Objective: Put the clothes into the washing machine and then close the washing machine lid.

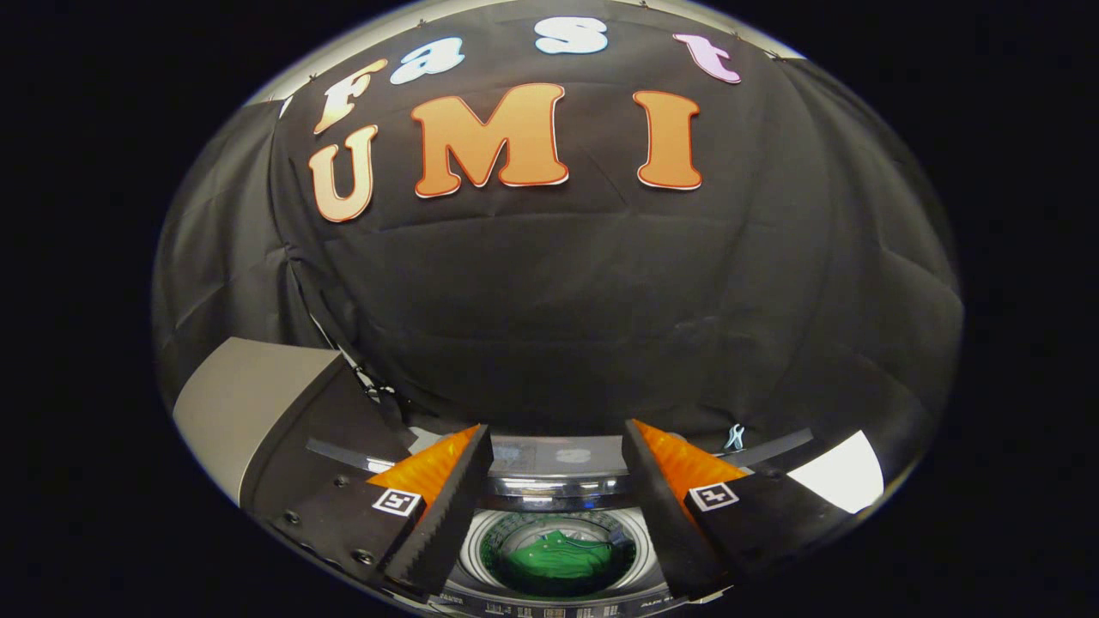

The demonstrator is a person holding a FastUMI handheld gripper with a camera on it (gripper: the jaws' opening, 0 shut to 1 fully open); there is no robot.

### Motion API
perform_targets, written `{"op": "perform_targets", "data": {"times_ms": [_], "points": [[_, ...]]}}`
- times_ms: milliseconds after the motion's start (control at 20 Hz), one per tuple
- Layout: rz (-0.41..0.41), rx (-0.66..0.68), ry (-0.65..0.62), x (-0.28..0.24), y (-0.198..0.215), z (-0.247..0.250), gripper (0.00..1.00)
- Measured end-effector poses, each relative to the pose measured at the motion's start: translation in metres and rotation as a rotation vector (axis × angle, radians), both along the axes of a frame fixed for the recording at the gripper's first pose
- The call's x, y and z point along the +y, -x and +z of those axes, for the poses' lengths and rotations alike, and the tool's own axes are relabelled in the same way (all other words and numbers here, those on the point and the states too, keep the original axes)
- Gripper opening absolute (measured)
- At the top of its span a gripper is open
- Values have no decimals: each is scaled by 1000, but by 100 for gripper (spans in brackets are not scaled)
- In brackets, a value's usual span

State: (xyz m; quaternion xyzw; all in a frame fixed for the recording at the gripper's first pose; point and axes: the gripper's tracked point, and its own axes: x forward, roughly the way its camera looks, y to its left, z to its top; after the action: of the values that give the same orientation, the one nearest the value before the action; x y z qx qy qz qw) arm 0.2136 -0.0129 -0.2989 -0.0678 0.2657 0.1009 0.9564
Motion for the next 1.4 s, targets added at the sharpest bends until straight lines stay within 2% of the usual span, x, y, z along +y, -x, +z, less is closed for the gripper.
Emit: {"op": "perform_targets", "data": {"times_ms": [250,400,1050,1400], "points": [[-26,100,-14,-15,33,-26,98],[-42,116,-20,-23,38,-28,99],[-57,47,-46,-48,41,28,99],[-79,-14,-49,-66,40,88,99]]}}
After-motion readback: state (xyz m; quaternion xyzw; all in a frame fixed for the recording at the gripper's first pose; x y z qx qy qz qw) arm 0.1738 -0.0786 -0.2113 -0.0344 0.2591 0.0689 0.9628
